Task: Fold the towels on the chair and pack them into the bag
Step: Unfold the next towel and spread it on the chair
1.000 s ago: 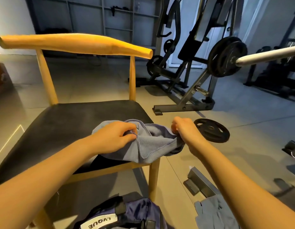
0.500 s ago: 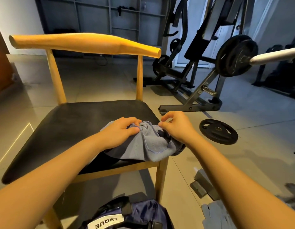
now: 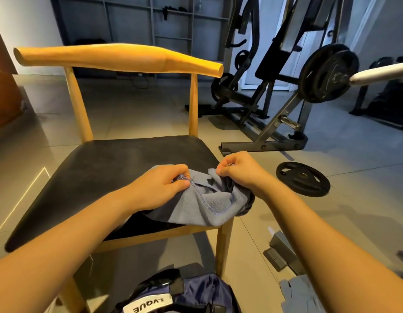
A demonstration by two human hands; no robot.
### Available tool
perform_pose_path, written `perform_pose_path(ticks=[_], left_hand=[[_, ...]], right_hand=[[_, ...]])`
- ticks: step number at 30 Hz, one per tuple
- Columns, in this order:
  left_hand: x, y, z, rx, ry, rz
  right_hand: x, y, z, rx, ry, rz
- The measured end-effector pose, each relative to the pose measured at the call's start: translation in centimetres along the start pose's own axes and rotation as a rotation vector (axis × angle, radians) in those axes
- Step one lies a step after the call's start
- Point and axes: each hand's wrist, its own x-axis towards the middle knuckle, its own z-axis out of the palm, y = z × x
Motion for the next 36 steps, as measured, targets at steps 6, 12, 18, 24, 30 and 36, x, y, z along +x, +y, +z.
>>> perform_pose_path(ticks=[6, 12, 18, 24, 30, 36], left_hand=[[0.0, 0.7, -1.3, -0.082, -0.076, -0.055], [0.1, 2.1, -6.3, -0.519, 0.202, 0.029], [0.2, 3.7, -6.1, -0.541, -0.009, 0.057], [0.3, 3.6, -4.6, -0.642, 0.111, -0.030], [0.1, 3.0, -5.8, -0.713, 0.344, -0.021], [-0.3, 3.0, -8.4, -0.671, 0.239, 0.041]], right_hand=[[-0.8, -2.3, -1.7, 0.321, 0.102, -0.149], [-1.8, -3.9, -3.3, 0.539, -0.146, -0.301], [-2.6, -5.1, -2.4, 0.604, -0.311, -0.339], [-2.3, -4.7, -2.5, 0.641, -0.239, -0.326], [-1.3, -3.8, -3.6, 0.553, -0.114, -0.318], [-1.0, -3.9, -4.0, 0.432, 0.088, -0.333]])
